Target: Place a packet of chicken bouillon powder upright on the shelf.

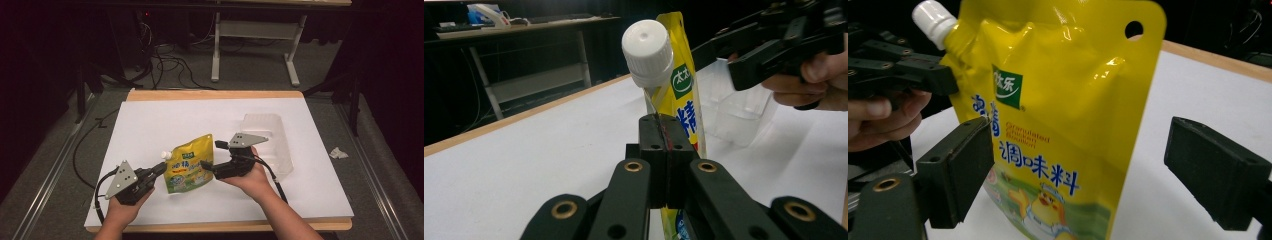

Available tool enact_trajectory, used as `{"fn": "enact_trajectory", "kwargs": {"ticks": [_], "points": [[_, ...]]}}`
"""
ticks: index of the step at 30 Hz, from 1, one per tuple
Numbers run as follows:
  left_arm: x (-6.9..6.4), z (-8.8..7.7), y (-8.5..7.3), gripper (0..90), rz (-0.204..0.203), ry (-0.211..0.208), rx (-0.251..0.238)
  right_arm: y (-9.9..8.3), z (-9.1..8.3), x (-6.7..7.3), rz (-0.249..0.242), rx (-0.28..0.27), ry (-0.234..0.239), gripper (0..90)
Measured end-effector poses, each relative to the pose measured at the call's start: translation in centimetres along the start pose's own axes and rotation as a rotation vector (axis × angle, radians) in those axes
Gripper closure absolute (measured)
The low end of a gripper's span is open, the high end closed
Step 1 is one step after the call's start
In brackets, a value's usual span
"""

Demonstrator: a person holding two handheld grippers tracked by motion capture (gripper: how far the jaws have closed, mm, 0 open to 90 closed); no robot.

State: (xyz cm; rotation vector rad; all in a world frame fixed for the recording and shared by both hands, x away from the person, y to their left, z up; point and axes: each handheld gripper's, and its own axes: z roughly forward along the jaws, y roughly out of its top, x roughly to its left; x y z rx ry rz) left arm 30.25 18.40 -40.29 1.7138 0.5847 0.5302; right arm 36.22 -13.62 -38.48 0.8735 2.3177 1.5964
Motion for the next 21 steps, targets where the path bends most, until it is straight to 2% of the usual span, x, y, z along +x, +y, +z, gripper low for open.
{"fn": "enact_trajectory", "kwargs": {"ticks": [1,4,10,15,21], "points": [[0.0,0.0,0.0,89.9,0.001,-0.003,0.0,0.2,0.8,0.0,0.011,0.011,0.004,13.1],[0.0,-0.2,-0.1,89.9,-0.001,-0.008,0.008,0.2,1.7,0.2,0.009,0.02,0.011,14.3],[0.0,-0.4,-0.2,89.8,0.001,-0.009,0.014,0.0,2.6,0.0,0.026,0.027,0.044,15.6],[0.1,-0.4,-0.3,89.8,-0.002,-0.014,0.015,-0.1,3.1,0.2,0.005,0.045,0.068,18.4],[0.3,-0.4,-0.5,89.3,-0.008,0.006,0.02,-0.2,3.5,0.4,-0.009,0.049,0.092,30.0]]}}
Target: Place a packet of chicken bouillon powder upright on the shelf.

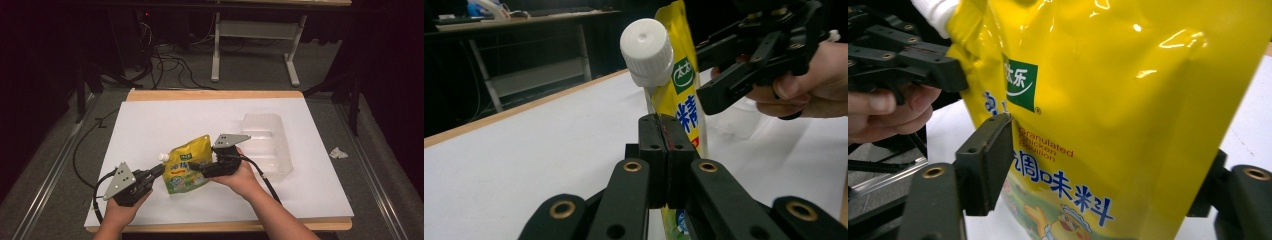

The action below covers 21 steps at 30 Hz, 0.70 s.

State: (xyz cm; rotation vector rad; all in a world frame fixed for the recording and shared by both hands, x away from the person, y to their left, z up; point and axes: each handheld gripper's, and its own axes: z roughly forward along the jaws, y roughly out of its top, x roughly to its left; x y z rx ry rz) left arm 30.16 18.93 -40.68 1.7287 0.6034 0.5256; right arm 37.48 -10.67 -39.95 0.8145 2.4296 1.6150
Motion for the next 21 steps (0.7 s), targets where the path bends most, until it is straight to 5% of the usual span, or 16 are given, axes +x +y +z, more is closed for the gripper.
{"fn": "enact_trajectory", "kwargs": {"ticks": [8,14,16,21], "points": [[0.1,0.2,-0.2,88.7,-0.015,0.008,-0.003,-0.2,-0.6,0.4,-0.038,-0.024,0.044,55.6],[0.3,0.3,-0.3,85.6,-0.027,0.028,0.007,-0.6,-1.2,0.3,-0.064,-0.02,0.128,79.0],[0.4,0.3,-0.3,81.2,-0.037,0.03,0.009,-0.6,-1.4,0.4,-0.072,-0.014,0.16,85.7],[0.6,-0.1,-0.3,64.6,-0.024,0.032,0.017,-0.9,-1.7,1.3,-0.11,-0.017,0.155,90.0]]}}
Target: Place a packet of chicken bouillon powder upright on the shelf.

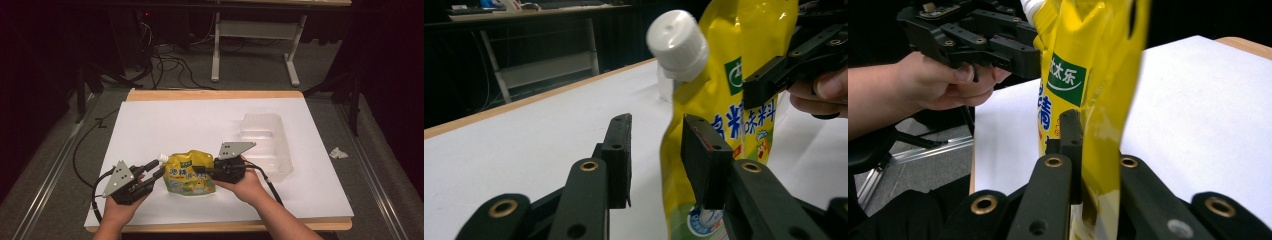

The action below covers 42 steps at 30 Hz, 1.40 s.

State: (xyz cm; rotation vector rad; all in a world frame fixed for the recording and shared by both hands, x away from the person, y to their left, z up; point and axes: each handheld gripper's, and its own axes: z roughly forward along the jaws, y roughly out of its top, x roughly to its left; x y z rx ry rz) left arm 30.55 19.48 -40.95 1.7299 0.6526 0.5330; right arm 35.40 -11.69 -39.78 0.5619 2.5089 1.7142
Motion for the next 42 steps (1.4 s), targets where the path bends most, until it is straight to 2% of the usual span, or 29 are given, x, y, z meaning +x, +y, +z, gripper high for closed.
{"fn": "enact_trajectory", "kwargs": {"ticks": [3,5,7,11,14,18,25,26,30,37,42], "points": [[0.3,-0.3,-0.1,61.8,-0.002,0.009,0.001,-0.1,0.0,0.2,-0.001,-0.003,-0.004,90.0],[0.6,-0.6,-0.2,53.8,-0.019,0.013,0.001,-0.1,0.0,0.4,0.0,-0.008,-0.011,90.0],[0.9,-0.8,-0.2,50.9,-0.031,0.026,0.004,-0.2,-0.1,0.4,0.01,-0.012,-0.012,90.0],[1.5,-1.5,-0.7,49.5,-0.051,0.069,0.013,-0.4,-0.2,0.4,0.025,-0.022,-0.018,90.0],[1.8,-1.8,-0.7,48.7,-0.066,0.083,0.015,-0.5,-0.3,0.5,0.029,-0.026,-0.023,90.0],[2.5,-2.1,-1.1,45.9,-0.091,0.115,0.02,-0.3,-0.8,0.7,0.019,-0.045,-0.034,90.0],[3.6,-1.1,-2.8,39.9,-0.128,0.134,0.12,0.4,-2.3,0.7,0.008,-0.09,-0.033,90.0],[3.7,-1.0,-3.0,38.8,-0.135,0.135,0.122,0.5,-2.6,0.7,0.007,-0.094,-0.034,90.0],[3.8,-0.7,-3.3,36.2,-0.143,0.142,0.137,0.7,-3.6,0.5,0.003,-0.117,-0.047,90.0],[3.6,-0.1,-3.8,32.8,-0.131,0.142,0.176,1.2,-6.1,-0.3,0.005,-0.172,-0.077,90.0],[3.5,-0.1,-3.8,32.9,-0.124,0.149,0.164,1.5,-7.6,-0.8,0.003,-0.197,-0.102,90.0]]}}
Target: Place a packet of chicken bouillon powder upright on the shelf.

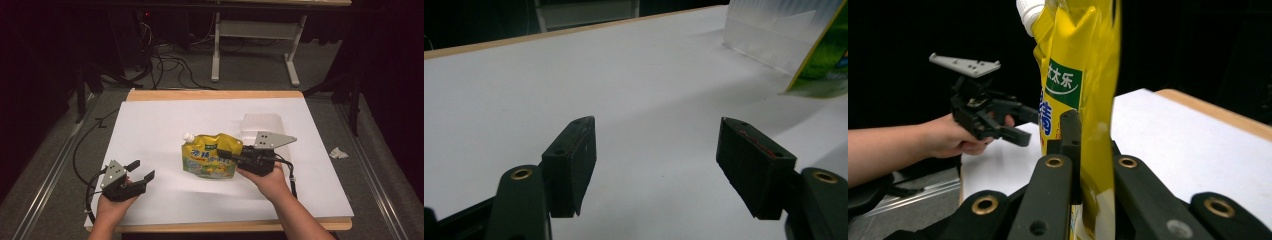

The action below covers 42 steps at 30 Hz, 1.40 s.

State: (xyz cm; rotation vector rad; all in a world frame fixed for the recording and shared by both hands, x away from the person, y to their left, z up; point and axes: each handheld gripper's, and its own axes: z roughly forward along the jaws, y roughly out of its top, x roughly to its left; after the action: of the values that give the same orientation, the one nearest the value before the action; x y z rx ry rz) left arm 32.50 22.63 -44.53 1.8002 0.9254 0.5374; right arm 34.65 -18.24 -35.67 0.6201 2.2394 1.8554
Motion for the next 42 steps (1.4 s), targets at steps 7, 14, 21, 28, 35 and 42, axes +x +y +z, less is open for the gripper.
{"fn": "enact_trajectory", "kwargs": {"ticks": [7,14,21,28,35,42], "points": [[0.1,0.1,0.0,30.5,-0.009,-0.009,0.009,0.9,-3.0,-1.5,0.013,-0.05,-0.069,90.0],[-0.1,0.3,0.0,29.1,-0.002,-0.026,0.031,1.2,-5.6,-3.1,0.02,-0.081,-0.147,90.0],[-0.4,0.6,-0.1,29.2,0.013,-0.034,0.043,1.5,-7.8,-5.1,0.034,-0.085,-0.228,90.0],[-0.6,0.6,0.0,29.2,0.023,-0.035,0.038,2.2,-8.9,-7.1,0.04,-0.057,-0.281,90.0],[-0.7,0.7,0.0,29.1,0.033,-0.039,0.047,2.6,-9.7,-9.0,0.056,-0.044,-0.332,90.0],[-0.5,0.6,0.0,29.1,0.031,-0.035,0.041,2.5,-10.1,-10.2,0.075,-0.047,-0.347,90.0]]}}
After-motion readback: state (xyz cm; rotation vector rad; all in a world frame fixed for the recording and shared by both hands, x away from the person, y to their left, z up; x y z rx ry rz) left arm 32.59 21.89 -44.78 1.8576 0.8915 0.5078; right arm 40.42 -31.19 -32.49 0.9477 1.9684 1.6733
